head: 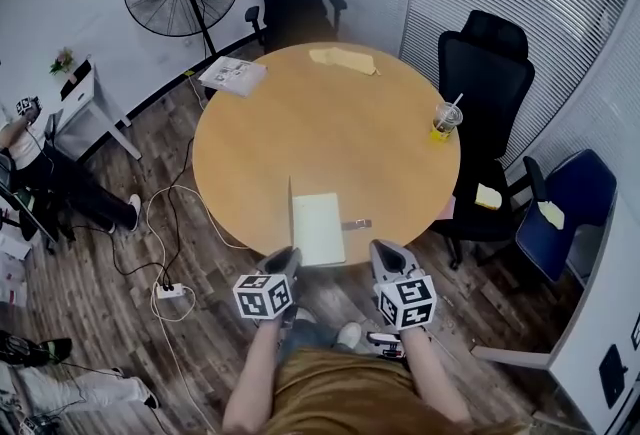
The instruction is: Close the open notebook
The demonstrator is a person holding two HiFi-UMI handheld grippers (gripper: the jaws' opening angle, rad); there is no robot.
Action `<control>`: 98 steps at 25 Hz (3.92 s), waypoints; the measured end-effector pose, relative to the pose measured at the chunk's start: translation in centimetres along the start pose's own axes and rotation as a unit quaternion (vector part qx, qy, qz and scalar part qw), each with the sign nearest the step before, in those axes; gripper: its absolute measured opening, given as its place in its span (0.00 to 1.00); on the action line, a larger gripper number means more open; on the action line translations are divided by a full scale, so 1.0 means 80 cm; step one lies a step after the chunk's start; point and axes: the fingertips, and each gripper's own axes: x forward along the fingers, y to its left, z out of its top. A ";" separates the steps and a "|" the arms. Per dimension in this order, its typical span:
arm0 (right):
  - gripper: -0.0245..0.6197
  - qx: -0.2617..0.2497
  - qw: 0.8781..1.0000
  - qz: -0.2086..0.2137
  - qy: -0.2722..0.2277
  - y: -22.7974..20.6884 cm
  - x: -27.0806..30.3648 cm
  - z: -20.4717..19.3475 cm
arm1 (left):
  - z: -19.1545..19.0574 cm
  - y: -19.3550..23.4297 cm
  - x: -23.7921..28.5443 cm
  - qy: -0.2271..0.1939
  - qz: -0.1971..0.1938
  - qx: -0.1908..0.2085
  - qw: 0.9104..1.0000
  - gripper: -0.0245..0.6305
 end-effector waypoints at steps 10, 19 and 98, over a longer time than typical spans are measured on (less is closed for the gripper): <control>0.05 0.002 1.000 -0.004 0.018 -0.002 0.001 -0.018 | -0.009 -0.024 0.018 0.017 -0.026 0.022 0.999 0.18; 0.05 0.004 0.999 -0.019 0.031 -0.009 -0.002 -0.031 | -0.023 -0.047 0.041 0.048 -0.050 0.057 0.996 0.20; 0.05 -0.071 0.997 0.027 -0.012 0.056 0.023 0.030 | 0.079 -0.041 -0.040 -0.090 0.023 0.132 0.987 0.16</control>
